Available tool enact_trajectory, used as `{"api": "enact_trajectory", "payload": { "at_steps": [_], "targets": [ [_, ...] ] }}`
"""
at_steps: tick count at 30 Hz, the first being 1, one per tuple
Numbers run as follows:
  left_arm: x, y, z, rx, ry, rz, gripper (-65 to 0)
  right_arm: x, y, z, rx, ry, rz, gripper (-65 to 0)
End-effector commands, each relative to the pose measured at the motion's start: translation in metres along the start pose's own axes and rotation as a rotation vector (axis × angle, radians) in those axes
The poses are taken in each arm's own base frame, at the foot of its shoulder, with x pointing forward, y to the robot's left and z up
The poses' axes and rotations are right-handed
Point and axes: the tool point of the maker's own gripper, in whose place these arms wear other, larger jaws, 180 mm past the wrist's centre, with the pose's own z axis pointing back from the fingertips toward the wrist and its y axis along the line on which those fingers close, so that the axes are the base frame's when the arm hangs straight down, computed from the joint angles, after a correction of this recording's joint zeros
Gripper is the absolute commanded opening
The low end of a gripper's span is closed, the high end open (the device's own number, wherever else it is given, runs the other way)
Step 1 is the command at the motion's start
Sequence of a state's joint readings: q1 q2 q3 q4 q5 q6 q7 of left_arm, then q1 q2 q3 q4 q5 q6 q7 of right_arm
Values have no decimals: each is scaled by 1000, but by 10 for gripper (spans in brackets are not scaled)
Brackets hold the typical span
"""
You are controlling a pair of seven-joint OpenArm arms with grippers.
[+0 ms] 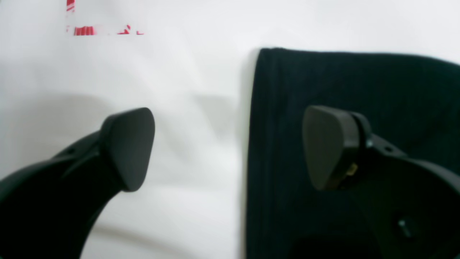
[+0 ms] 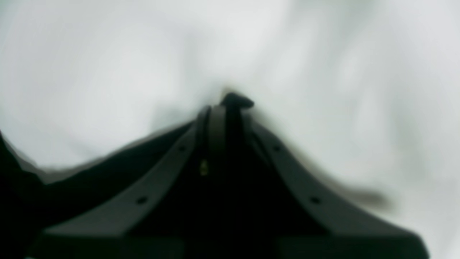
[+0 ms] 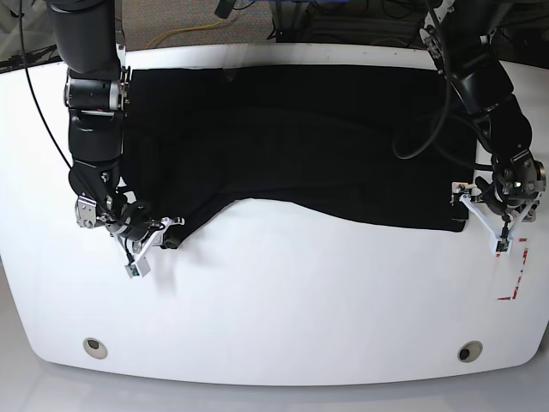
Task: Fold the T-shirt properly
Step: 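Move both grippers to the opposite hem edge of the shirt and grasp, then fold the grasped hem edge over toward the collar edge with both grippers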
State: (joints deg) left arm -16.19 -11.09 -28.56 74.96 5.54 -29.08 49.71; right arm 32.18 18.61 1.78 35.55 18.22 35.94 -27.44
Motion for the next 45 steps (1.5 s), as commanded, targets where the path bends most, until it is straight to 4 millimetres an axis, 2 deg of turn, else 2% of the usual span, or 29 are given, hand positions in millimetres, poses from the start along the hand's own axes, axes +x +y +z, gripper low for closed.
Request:
{"api": "enact_trajectory", "payload": {
  "at_steps": [1,9,15,17,25,27,29,31,34,36,39,41,45],
  "targets": [
    [24,0,-4,-20,-58,19,-29,26,-5,7,-7,-59,17,-621],
    [26,-23,-30,-104,-33,33,-29,27,-4,7,-5,-64,9,-621],
    [24,-27,-37,-126,-20,48,-49,27,-4,7,-3,-66,7,-621],
    [20,-30,-41,-134,-14,56,-113,28,-5,8,-4,-68,9,-621],
    [8,-38,-53,-166,-12,88,-524,31,-7,10,-10,-71,13,-621],
    [8,-34,-53,-161,-10,84,-604,32,-8,10,-12,-71,16,-621],
    [7,-34,-52,-161,-7,81,-644,37,-7,12,-12,-83,27,-621],
    [10,-32,-51,-159,-16,79,-650,49,-2,16,-12,-110,68,-621],
    [29,-24,-40,-127,-77,57,-650,50,2,21,-14,-100,104,-621],
    [26,-20,-32,-103,-93,35,-650,60,7,26,-17,-113,138,-621],
    [35,-14,-19,-69,-140,5,-650,69,12,31,-22,-116,175,-621],
    [39,-19,-12,-64,-155,-8,-650,70,13,34,-25,-115,193,-621],
    [47,-15,2,-37,-160,-38,-650,79,1,52,-64,-151,200,-621]
  ]
}}
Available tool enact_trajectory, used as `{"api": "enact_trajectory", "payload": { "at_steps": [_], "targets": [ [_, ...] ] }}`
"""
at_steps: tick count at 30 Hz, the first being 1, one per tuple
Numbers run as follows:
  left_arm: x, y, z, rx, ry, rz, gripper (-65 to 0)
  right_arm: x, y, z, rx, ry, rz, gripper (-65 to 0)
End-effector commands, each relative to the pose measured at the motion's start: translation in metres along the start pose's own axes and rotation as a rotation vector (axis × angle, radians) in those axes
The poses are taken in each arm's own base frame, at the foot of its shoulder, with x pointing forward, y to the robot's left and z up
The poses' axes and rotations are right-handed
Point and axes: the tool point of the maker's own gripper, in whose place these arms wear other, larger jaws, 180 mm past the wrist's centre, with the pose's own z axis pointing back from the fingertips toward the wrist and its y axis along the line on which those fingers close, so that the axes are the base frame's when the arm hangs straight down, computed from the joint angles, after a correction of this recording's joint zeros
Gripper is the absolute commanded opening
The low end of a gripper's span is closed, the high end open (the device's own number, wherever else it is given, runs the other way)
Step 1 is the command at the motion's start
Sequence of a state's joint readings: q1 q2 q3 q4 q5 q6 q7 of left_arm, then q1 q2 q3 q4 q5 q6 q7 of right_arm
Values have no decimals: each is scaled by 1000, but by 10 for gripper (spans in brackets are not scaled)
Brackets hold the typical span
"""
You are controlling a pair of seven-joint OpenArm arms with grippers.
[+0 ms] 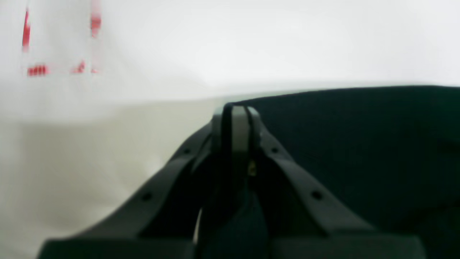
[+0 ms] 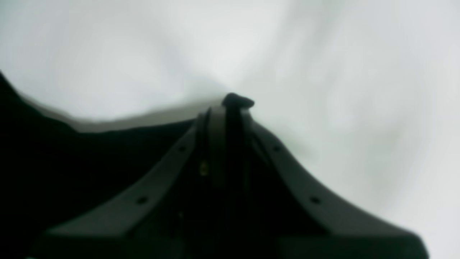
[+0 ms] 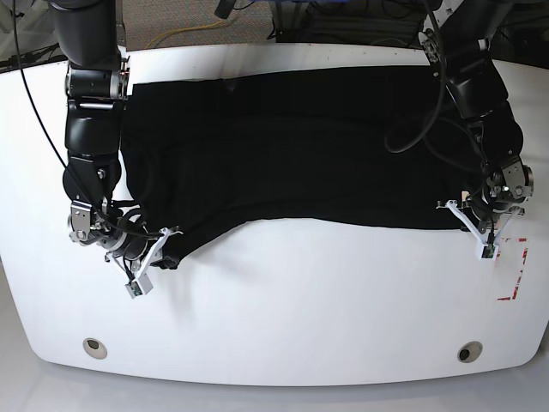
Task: Fold the T-shirt properly
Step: 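Fold the grasped hem edge over toward the collar edge with both grippers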
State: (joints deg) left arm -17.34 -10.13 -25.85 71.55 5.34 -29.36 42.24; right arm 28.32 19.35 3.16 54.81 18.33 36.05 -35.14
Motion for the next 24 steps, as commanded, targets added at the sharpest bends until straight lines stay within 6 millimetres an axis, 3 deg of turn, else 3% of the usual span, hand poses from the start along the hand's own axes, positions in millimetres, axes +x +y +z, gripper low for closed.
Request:
{"api": "enact_trajectory", "payload": {
  "at_steps": [1,8,13,24],
  "targets": [
    [26,9,15,25,-57,-39,-650,32,-22,22,-56,-78,21,-621],
    [27,8,35,38,-55,-123,-650,42,-29,49,-105,-78,79,-621],
    [25,9,47,63,-61,-152,-650,42,-19,65,-121,-79,145,-621],
    [16,-1,79,109,-67,-214,-650,10,-20,103,-201,-29,164,-621]
  ]
}}
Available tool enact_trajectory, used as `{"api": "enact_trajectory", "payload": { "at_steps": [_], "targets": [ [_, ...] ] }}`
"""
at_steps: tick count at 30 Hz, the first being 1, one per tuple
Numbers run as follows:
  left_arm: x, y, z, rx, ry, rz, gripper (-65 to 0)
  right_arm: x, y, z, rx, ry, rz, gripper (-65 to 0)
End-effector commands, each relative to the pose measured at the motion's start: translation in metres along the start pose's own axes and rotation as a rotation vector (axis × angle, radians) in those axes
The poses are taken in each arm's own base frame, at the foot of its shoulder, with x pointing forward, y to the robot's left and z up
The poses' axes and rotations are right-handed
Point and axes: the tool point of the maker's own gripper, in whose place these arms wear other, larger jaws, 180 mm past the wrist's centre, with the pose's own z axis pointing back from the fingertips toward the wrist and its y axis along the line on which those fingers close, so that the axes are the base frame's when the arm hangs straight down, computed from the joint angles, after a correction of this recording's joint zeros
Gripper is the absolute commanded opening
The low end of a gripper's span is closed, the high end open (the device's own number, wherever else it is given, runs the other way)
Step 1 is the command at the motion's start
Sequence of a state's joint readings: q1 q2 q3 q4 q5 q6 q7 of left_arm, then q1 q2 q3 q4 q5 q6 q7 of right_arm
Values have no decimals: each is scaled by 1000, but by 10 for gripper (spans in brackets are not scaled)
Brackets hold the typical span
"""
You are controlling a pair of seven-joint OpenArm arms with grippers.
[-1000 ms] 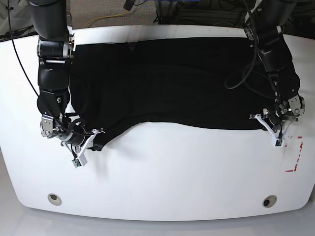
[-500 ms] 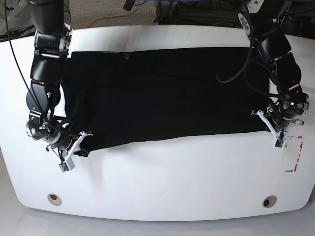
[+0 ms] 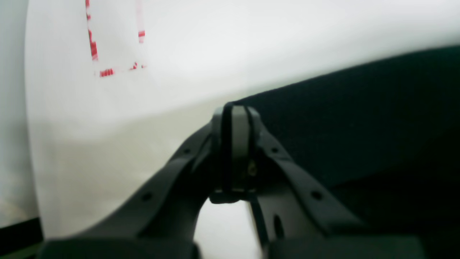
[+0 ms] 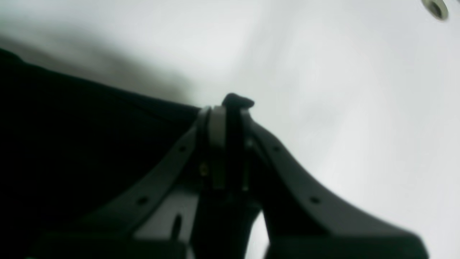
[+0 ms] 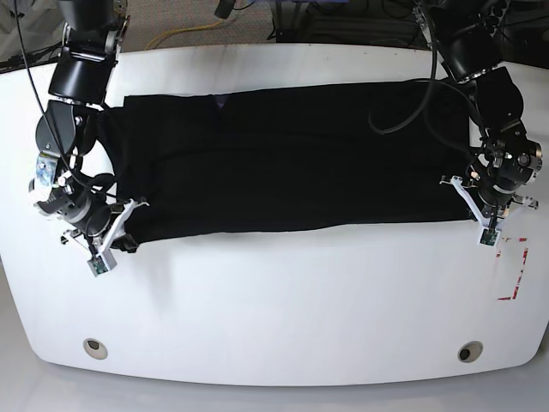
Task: Fold the T-shirt properly
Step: 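Fold the grasped hem edge over toward the collar edge with both grippers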
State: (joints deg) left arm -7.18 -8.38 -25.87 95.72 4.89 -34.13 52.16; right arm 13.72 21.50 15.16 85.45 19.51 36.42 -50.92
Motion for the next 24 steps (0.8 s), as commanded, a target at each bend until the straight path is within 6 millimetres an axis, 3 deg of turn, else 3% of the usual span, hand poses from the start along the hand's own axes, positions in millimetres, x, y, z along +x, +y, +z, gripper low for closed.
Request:
{"api": "enact_trajectory", "payload": {
  "at_steps": [1,17,24],
  "targets": [
    [12,7,15,40,-53,-29,-650,13,-10,17,-47,-31,39,-621],
    [-71,-20,42,4,105,-106,-650,-65,35,39,2,107,83,-621],
    [-107,-29,49,-23,186,-123,-619,-95,18,53,-59,141,-14,-617]
  ]
}}
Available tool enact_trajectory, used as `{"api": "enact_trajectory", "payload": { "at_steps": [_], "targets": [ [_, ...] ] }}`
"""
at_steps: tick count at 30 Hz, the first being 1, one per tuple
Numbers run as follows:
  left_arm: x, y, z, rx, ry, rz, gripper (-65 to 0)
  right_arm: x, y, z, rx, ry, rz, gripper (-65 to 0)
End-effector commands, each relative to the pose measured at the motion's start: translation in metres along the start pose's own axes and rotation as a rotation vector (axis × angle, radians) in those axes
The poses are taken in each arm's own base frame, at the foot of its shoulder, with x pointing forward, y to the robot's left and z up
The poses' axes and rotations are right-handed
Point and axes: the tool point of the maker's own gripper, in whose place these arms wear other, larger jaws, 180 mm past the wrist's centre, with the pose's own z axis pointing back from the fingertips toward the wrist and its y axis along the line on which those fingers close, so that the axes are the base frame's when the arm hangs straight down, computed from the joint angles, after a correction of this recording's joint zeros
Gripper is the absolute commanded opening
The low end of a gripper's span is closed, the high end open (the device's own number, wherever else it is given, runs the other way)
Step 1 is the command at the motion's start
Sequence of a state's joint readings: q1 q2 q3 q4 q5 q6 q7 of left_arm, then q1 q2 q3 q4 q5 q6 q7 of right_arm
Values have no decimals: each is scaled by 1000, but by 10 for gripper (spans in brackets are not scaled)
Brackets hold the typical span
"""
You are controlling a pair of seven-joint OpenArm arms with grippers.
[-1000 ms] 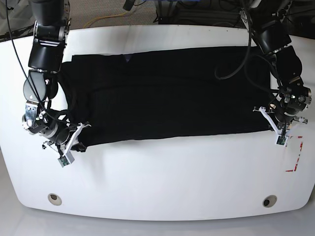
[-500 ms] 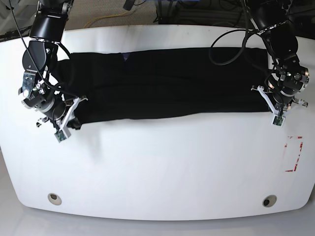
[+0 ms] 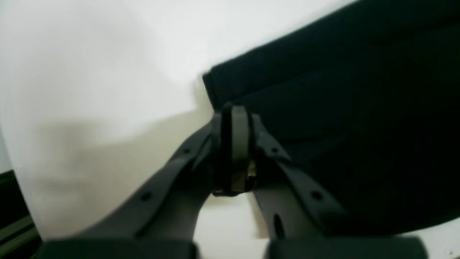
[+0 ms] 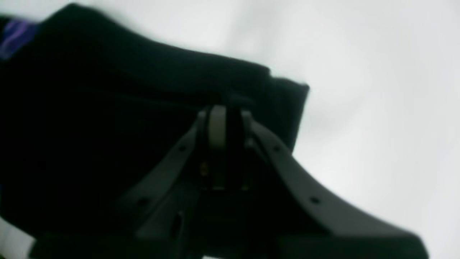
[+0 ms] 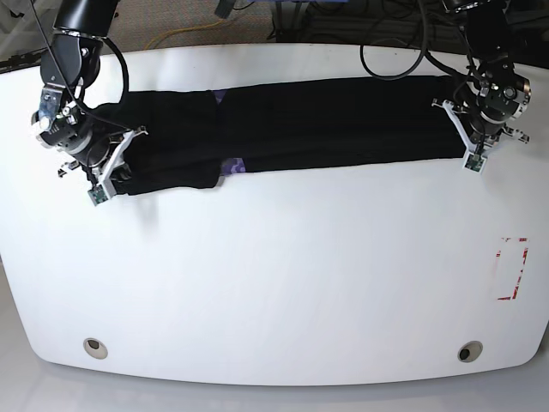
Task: Fold the T-shirt properly
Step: 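Fold the grasped hem edge over toward the collar edge with both grippers, then release the folded edge and reposition both grippers on the folded strip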
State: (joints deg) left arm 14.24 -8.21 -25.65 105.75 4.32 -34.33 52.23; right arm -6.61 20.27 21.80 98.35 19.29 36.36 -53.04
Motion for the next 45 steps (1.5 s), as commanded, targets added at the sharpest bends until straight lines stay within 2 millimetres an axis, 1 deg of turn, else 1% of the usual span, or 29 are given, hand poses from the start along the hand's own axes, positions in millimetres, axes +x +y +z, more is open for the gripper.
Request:
{"api": "enact_trajectory", "payload": {
  "at_steps": [1,4,6,10,12,13,14,15,17,18,20,21,22,23,27,29,32,33,35,38,39,42,45],
  "targets": [
    [-1,8,5,26,-5,-17,-612,1,-11,7,-36,-16,-8,-617],
    [-8,6,5,20,12,-19,-607,-7,-7,7,-28,-1,-16,-615],
    [-12,3,5,10,22,-29,-607,-16,-5,8,-25,17,-22,-615],
    [-16,-7,4,-45,34,-108,-600,-31,-5,4,-15,52,-49,-615],
    [-19,-9,4,-51,42,-108,-544,-39,-6,1,-12,71,-65,-610],
    [-22,-9,3,-54,49,-109,-485,-42,-9,2,-17,74,-77,-590],
    [-26,-10,3,-58,57,-110,-428,-43,-12,3,-24,73,-88,-558],
    [-28,-12,5,-60,61,-112,-367,-46,-16,6,-34,71,-104,-512],
    [-32,-14,7,-64,67,-116,-257,-51,-27,14,-68,68,-129,-380],
    [-29,-13,9,-59,58,-120,-222,-50,-31,18,-79,61,-130,-317],
    [-22,-11,13,-48,35,-128,-193,-45,-36,24,-99,43,-126,-225],
    [-17,-10,17,-39,23,-134,-187,-40,-36,27,-101,28,-105,-179],
    [-12,-8,19,-29,8,-140,-187,-36,-32,29,-93,15,-83,-157],
    [-9,-7,22,-23,-1,-144,-189,-34,-29,31,-86,3,-73,-152],
    [7,-4,33,7,-51,-159,-192,-19,-31,48,-139,-65,-77,-163],
    [9,-4,34,9,-57,-161,-192,-12,-26,48,-135,-88,-74,-163],
    [10,-5,34,6,-58,-160,-192,-11,-21,45,-125,-93,-86,-163],
    [11,-9,33,-4,-62,-164,-192,-13,-20,43,-123,-89,-91,-163],
    [14,-26,30,-43,-70,-173,-192,-12,-9,35,-93,-86,-94,-163],
    [14,-32,29,-57,-70,-178,-192,-19,1,26,-58,-61,-101,-165],
    [12,-39,27,-74,-62,-175,-193,-22,2,23,-50,-53,-112,-174],
    [3,-49,23,-103,-39,-170,-193,-34,4,17,-35,-25,-138,-230],
    [-11,-57,23,-126,-6,-177,-221,-51,6,18,-28,15,-151,-279]
  ]
}}
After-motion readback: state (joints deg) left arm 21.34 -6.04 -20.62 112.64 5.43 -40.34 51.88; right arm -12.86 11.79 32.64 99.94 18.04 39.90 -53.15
